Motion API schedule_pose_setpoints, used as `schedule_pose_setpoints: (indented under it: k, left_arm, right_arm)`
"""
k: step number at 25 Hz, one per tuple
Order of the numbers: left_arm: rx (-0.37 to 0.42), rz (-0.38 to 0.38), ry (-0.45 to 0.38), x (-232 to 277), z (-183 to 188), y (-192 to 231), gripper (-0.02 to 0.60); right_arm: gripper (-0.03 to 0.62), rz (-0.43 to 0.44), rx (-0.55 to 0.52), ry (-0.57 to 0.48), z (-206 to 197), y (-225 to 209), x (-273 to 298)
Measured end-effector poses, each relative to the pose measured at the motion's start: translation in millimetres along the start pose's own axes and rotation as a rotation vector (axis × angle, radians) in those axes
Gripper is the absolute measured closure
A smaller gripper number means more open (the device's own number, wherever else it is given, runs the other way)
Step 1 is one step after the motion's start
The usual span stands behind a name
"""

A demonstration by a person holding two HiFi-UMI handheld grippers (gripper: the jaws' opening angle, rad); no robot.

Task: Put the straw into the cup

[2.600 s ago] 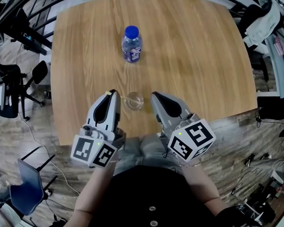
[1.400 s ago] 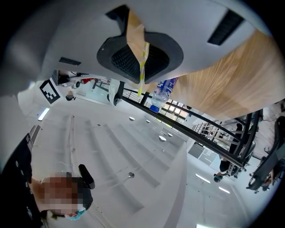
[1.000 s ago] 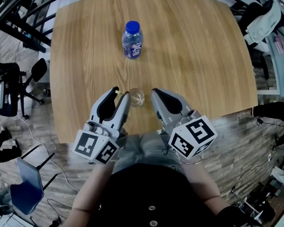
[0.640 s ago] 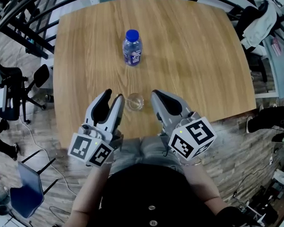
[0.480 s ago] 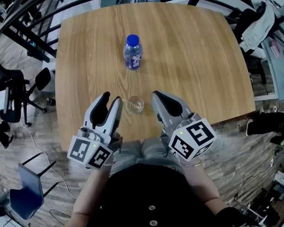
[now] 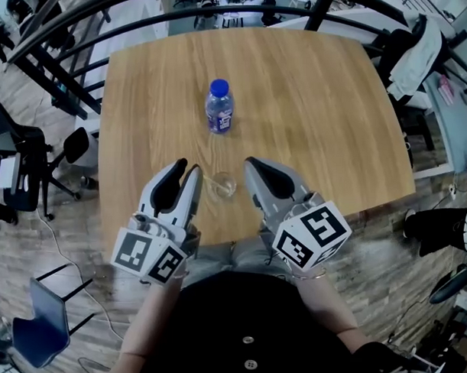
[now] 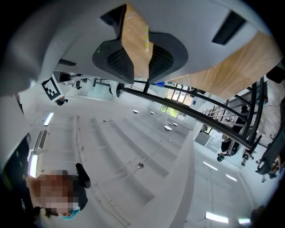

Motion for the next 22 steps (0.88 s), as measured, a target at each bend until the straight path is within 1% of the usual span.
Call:
schedule_pose_setpoints:
  k: [3, 5, 8, 11, 16, 22]
  left_arm:
    - [0.014, -0.029, -0.009, 1.8, 7.7, -6.2, 0.498]
    - [0.017, -0.045, 0.000, 4.6, 10.0, -9.2, 0.504]
    - [0.032, -0.051, 0.027, 6.3, 11.0, -12.4, 0.523]
    - [0.063, -0.048, 0.037, 7.8, 14.1, -14.4, 0.543]
    - [0.093, -0.050, 0.053, 7.6, 15.1, -15.7, 0.552]
    - [0.079, -0.044, 0.060, 4.5, 8.0, -15.6, 0.560]
  right_arm:
    - [0.595, 0.011, -0.012, -0.020, 8.1, 3.1, 1.0]
    - [0.595, 0.014, -0.024, -0.029, 12.3, 5.5, 1.5]
    - [0.596, 0.021, -0.034, -0.029, 14.9, 11.4, 1.6]
    - [0.597, 0.038, -0.051, -0.027, 17.3, 16.0, 3.0]
    - [0.597, 0.048, -0.068, -0.013, 16.3, 20.2, 5.4]
    - [0.597, 0.056, -0.076, 0.007, 8.8, 24.0, 7.0]
Point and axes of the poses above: the fingertips, and each gripper's own axes: x forward along the fingers, y to its left, z out of its top, the point moved 4 cm from there along -x, backward along the fingers, and after that the axes turned 11 degrees about z, right-handed, at the moved point
